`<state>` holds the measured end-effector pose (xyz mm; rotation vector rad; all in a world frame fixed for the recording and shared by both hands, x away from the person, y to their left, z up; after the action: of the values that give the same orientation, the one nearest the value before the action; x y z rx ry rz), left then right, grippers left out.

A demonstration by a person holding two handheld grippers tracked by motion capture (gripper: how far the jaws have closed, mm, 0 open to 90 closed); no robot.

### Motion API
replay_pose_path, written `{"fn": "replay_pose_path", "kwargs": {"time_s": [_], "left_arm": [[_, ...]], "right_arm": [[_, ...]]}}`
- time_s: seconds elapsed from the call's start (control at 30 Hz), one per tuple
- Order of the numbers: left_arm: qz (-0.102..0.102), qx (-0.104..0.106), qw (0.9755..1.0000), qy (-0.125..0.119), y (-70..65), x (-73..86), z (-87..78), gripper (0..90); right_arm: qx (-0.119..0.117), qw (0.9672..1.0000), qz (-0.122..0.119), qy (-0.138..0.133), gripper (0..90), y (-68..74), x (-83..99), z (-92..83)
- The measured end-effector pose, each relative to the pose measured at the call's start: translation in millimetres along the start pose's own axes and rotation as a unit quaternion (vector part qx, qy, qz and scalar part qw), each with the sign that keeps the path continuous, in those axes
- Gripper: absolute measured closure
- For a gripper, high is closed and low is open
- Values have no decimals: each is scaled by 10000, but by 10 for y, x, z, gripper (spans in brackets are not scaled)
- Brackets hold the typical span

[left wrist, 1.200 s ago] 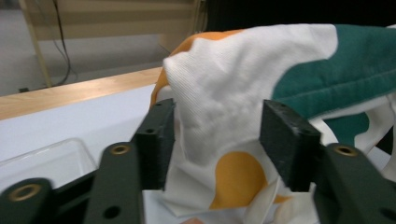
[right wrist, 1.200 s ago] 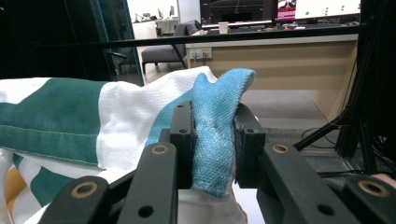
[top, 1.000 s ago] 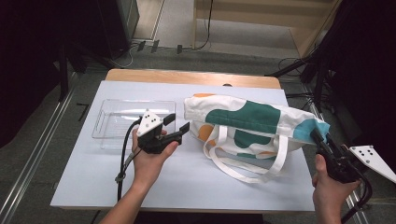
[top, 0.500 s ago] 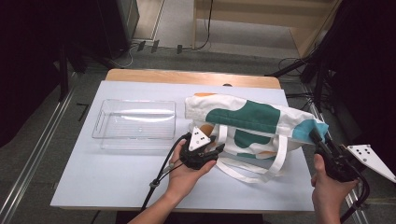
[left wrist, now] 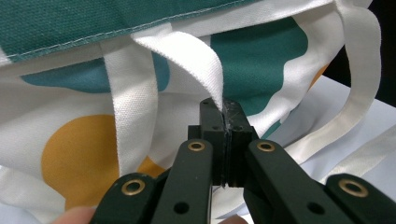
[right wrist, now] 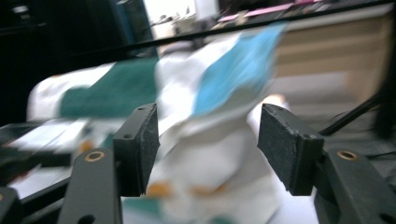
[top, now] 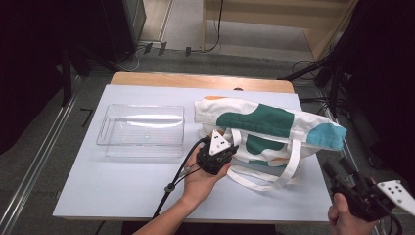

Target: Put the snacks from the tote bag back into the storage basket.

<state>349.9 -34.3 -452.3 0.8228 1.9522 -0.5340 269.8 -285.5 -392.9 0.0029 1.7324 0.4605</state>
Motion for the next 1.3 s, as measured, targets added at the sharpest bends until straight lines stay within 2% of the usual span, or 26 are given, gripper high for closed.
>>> {"fn": "replay_pose_path", "kwargs": {"time_s": [0.07,0.13,0.2,0.27,0.33,0.4,0.47,0.6,0.63,0.7,0.8,0.9,1.0,1.1,1.2,1.3], "left_arm": [[0,-3,10000,-32,-11,-17,-13,900],[-26,5,10000,-88,-20,-36,-30,900],[-41,28,9999,-100,-26,-42,-35,900],[-37,87,9999,-114,-41,-43,-49,900],[2,182,9997,-143,-70,-47,-72,900],[20,227,9996,-172,-100,-53,-91,900],[33,297,9994,-175,-142,-53,-100,900],[14,481,9985,-264,-222,-70,-78,899],[-24,565,9981,-258,-244,-70,-66,872],[-48,716,9972,-229,-305,-67,-32,759],[33,678,9973,-279,-369,-91,9,629],[94,600,9976,-324,-412,-130,45,531],[118,525,9980,-339,-466,-170,103,449],[166,512,9977,-415,-537,-216,144,397],[203,546,9973,-445,-587,-238,173,358],[163,389,9983,-408,-560,-246,206,368]], "right_arm": [[-389,9988,108,288,430,175,159,-1],[-697,9957,35,604,446,369,316,21],[-749,9923,-186,965,508,501,492,73],[-692,9896,-354,1212,653,551,640,151],[-774,9869,-295,1382,810,578,733,236],[-858,9858,-226,1425,900,606,747,329],[-976,9844,-294,1437,900,672,714,430],[-1118,9839,-398,1334,900,814,571,648],[-1139,9841,-414,1297,900,844,526,704],[-1207,9840,-403,1243,900,908,446,807],[-1251,9830,-517,1244,900,981,368,928],[-1324,9812,-426,1335,900,1014,331,1001],[-1541,9778,-347,1373,900,1076,304,1014],[-1811,9731,-297,1389,900,1157,281,1001],[-1868,9715,-334,1417,900,1207,261,1000],[-1968,9691,-313,1455,900,1245,256,985]]}}
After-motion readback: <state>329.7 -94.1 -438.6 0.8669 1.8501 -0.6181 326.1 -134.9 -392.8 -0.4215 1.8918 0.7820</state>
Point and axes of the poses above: each handheld gripper's, and its own axes: z roughly forward along the jaws, x roughly out of its underside, y roughly to its left, the point moved 10 cm from there along z, roughly forward along the jaws, and after that the axes turned 2 degrees about z, right-handed, at the moved point
